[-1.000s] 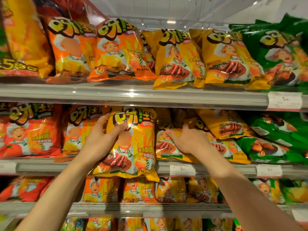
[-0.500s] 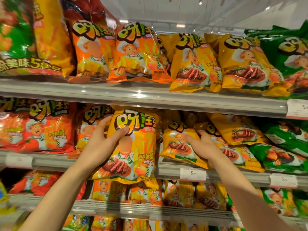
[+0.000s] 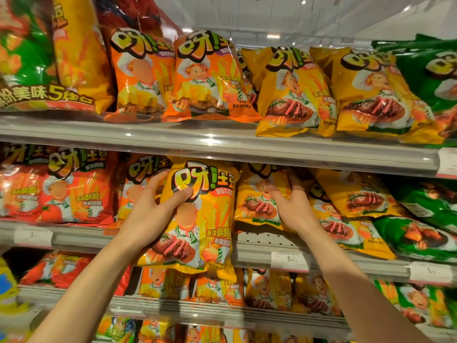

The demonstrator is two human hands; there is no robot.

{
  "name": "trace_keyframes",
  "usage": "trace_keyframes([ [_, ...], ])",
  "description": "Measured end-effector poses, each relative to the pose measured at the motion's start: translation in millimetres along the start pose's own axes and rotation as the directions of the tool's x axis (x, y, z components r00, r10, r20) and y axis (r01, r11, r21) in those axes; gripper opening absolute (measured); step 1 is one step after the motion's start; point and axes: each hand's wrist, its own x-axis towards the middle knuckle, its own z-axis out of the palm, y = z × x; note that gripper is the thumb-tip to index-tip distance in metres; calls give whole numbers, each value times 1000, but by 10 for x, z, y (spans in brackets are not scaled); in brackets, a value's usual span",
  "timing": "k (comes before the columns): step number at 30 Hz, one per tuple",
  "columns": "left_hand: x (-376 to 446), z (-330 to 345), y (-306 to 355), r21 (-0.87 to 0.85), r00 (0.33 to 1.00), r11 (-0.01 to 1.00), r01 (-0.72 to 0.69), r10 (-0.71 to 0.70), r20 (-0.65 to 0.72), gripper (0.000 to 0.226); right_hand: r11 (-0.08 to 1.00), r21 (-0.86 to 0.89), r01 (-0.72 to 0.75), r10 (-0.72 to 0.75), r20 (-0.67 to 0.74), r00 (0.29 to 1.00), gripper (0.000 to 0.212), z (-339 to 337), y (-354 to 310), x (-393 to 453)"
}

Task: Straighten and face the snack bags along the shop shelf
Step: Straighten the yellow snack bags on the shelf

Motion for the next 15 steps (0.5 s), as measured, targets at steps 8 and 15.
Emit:
trace_keyframes([
  [8,-12,163,58,55,999,998,-21,23,-37,56,829,-555,-67,69,-18,997,72,110,161,177],
  [15,13,179,6,44,998,998,-43,45,-44,71,919,-382,-95,74,-70,995,68,162,196,238],
])
